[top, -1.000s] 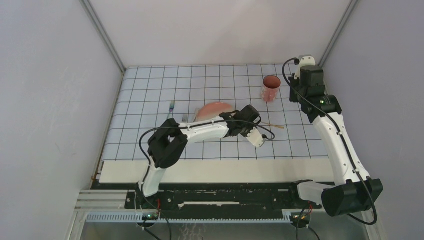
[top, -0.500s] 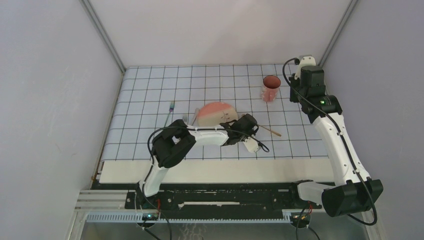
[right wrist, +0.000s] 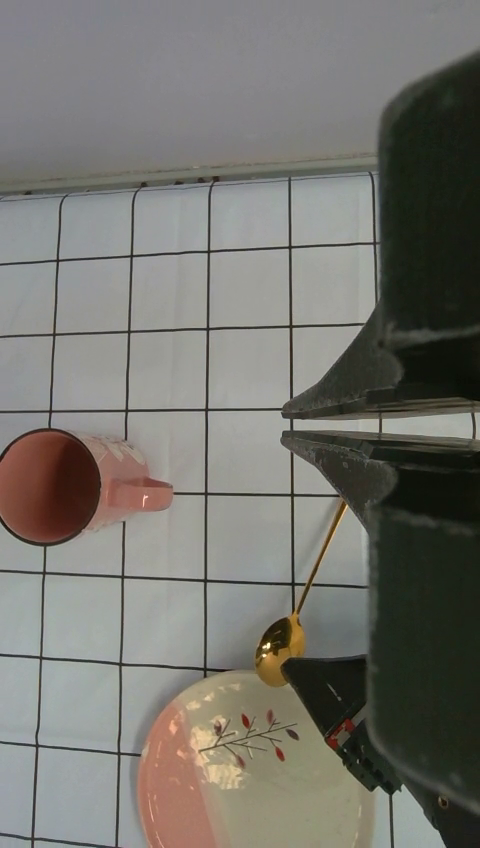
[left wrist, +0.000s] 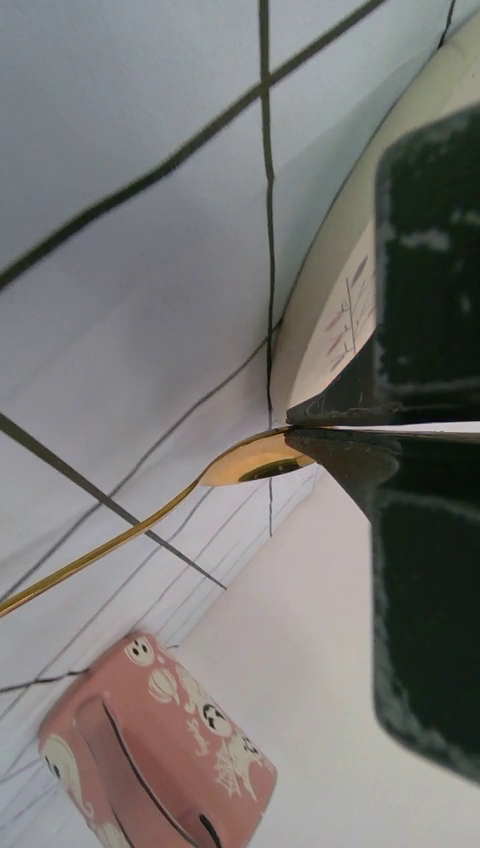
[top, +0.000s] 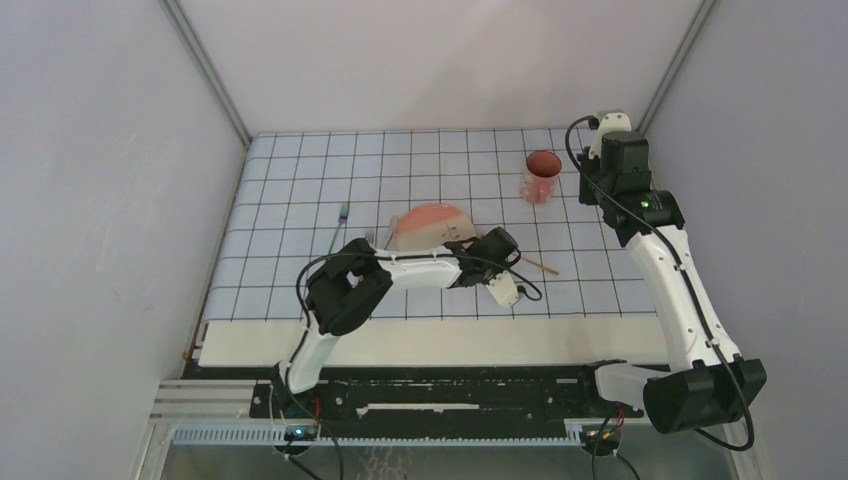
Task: Set the dinner table for one person
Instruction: Place the spoon on the napkin.
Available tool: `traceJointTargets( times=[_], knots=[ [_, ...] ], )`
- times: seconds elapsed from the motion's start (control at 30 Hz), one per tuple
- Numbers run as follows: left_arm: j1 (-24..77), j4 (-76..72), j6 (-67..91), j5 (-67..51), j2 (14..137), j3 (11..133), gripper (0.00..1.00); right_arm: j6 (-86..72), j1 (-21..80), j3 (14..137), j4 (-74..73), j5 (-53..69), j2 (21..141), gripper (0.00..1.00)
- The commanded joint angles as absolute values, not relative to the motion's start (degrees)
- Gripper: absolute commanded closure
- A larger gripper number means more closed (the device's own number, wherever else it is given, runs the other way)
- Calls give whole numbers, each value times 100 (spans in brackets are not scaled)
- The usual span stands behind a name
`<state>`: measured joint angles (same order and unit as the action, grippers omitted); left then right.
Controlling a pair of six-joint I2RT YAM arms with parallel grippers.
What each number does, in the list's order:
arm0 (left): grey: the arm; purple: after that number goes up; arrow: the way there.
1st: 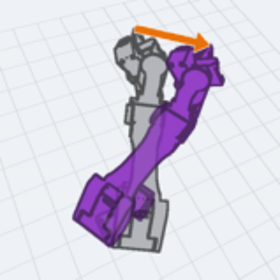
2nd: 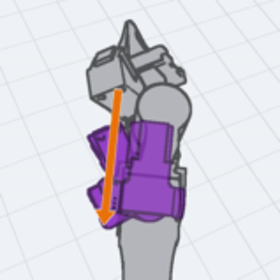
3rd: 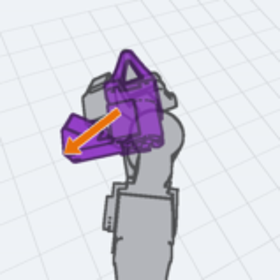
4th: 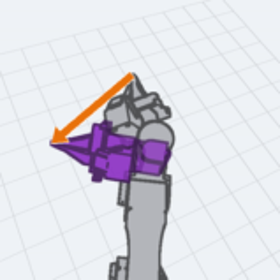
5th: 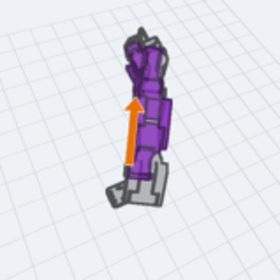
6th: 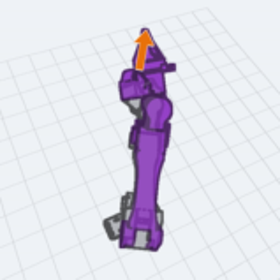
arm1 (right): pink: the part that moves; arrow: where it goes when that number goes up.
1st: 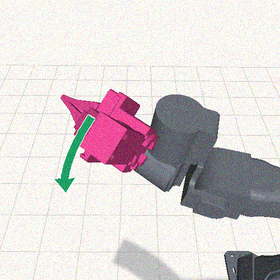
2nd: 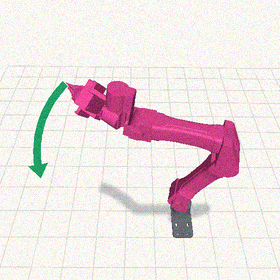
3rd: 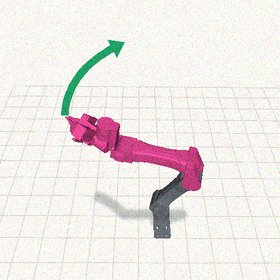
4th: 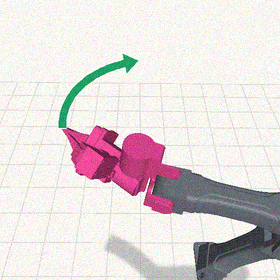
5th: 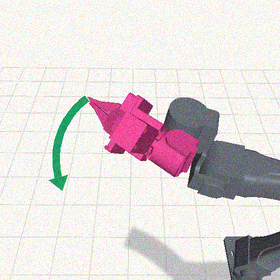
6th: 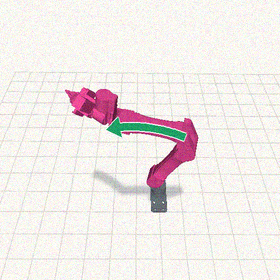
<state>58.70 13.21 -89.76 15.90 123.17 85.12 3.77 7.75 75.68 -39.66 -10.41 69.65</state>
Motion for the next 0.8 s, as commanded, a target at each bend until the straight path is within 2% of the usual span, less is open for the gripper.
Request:
traceJointTargets(
  times=[0.0,0.1,0.13,0.2,0.23,0.3,0.63,0.77],
  knots=[
    [5935,1437,-8779,1646,12435,8860,100,342,763,7653,-3771,-1050,6804,85],
    [5973,1403,-8666,1757,12540,8935,98,337,757,7655,-3775,-1038,6803,85],
    [5986,1356,-8600,1809,12590,8977,95,341,756,7655,-3779,-1031,6805,85],
    [6015,1331,-8494,1876,12647,9043,82,336,756,7655,-3796,-1020,6802,85],
    [6021,1351,-8471,1904,12666,9086,72,341,756,7653,-3797,-1021,6795,85],
    [6041,1369,-8430,1906,12669,9116,64,342,748,7655,-3790,-1015,6786,85],
    [6046,1136,-8277,2107,12628,9203,38,334,739,7669,-3848,-953,6785,85],
    [5979,1304,-7760,1975,12399,9627,34,334,743,7671,-3856,-899,6802,83]
  ],
)
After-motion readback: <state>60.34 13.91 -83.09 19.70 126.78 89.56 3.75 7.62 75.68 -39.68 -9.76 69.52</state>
